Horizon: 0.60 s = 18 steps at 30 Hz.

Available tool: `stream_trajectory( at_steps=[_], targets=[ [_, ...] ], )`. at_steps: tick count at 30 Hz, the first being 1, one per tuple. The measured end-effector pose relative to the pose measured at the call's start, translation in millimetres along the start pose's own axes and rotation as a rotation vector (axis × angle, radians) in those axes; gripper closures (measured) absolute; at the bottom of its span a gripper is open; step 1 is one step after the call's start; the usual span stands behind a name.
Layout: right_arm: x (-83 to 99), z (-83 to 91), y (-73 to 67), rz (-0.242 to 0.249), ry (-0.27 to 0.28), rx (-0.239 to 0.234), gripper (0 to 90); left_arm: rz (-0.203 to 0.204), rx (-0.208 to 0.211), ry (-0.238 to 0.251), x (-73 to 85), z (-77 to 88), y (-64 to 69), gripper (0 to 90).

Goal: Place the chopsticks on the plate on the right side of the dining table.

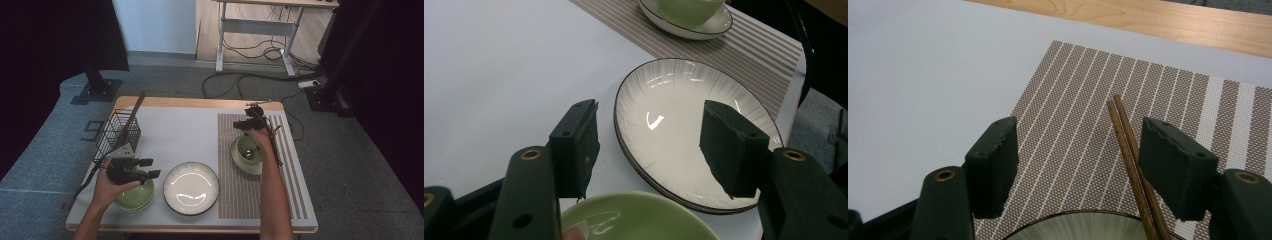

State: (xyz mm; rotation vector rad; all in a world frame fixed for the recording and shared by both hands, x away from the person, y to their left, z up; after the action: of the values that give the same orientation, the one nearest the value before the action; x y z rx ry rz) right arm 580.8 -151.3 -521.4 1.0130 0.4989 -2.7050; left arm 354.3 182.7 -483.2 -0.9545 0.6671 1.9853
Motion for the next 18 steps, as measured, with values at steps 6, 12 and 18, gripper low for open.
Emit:
stream_trajectory(
  at_steps=[6,12,18],
  targets=[
    [-6.3,-3.0,1.1,-0.014,-0.015,-0.002,31.0,-0.004,-0.007,-0.001,0.0,1.3,-0.6,40.7],
    [-8.2,-9.1,-1.0,-0.003,-0.019,0.008,31.5,-0.003,-0.014,-0.005,0.6,0.3,-1.6,40.7],
    [-5.1,-13.0,1.4,-0.013,-0.036,0.022,32.1,-0.004,-0.013,-0.008,0.9,-0.7,-1.4,40.8]
  ],
)
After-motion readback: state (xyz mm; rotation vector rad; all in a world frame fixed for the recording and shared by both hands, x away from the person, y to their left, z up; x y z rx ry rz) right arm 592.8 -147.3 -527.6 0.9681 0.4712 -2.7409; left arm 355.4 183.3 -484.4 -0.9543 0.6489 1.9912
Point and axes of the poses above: each handheld gripper's, and its own axes: z roughly backward along the jaws, x roughly out of its underside, y roughly to its right, the point moved 9 cm from there along -z, roughly forward along the jaws, and after that the axes turned 7 degrees about -z, right-handed, at the moved point
